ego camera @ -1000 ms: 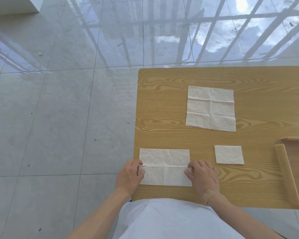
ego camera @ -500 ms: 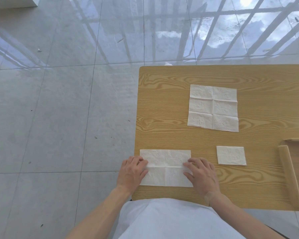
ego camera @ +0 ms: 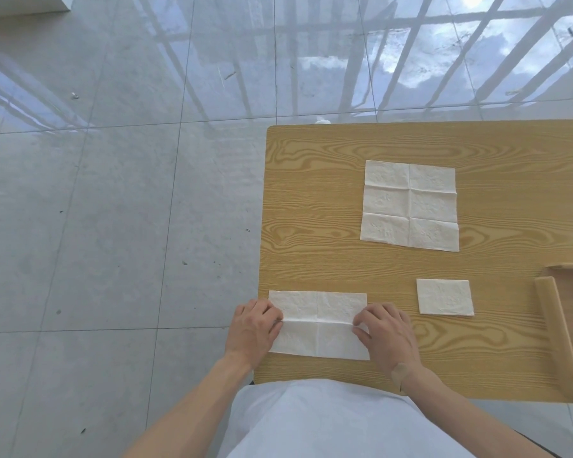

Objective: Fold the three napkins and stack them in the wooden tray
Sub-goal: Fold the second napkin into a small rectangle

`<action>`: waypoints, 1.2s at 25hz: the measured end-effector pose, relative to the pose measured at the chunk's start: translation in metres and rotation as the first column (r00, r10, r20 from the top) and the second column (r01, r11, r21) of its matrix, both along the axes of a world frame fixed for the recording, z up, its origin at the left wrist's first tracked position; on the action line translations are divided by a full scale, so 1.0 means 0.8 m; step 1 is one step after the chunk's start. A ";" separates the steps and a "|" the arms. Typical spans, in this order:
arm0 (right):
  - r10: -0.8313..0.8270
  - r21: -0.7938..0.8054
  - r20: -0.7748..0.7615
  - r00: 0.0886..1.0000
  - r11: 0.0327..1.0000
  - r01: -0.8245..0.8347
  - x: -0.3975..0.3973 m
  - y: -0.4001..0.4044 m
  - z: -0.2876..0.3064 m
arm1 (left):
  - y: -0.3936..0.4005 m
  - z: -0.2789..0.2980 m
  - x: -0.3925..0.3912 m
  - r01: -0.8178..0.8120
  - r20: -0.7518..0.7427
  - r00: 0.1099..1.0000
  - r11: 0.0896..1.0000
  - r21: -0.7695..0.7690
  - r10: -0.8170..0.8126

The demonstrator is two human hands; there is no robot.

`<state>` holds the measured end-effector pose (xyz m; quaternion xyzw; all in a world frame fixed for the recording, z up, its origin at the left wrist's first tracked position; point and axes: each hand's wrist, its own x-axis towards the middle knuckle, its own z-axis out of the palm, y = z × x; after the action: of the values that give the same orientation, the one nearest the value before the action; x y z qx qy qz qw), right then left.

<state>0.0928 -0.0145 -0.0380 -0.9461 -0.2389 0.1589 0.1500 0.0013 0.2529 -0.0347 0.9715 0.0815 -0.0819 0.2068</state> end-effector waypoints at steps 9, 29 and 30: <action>-0.018 0.038 -0.010 1.000 0.999 0.018 0.008 -0.001 0.010 | 0.002 0.003 0.006 -0.012 0.036 0.999 0.999 -0.039 0.013; 0.043 0.121 0.219 0.975 0.990 -0.071 0.000 -0.020 0.014 | 0.004 0.005 0.001 0.065 0.247 0.967 0.998 0.025 -0.069; 0.052 0.110 0.204 0.978 0.991 -0.076 -0.005 -0.021 0.011 | 0.003 0.002 -0.005 0.067 0.224 0.972 0.997 0.024 -0.071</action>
<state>0.0885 -0.0311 -0.0293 -0.9387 -0.2922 0.0532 0.1751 -0.0027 0.2549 -0.0333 0.9785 0.0244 0.0218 0.2037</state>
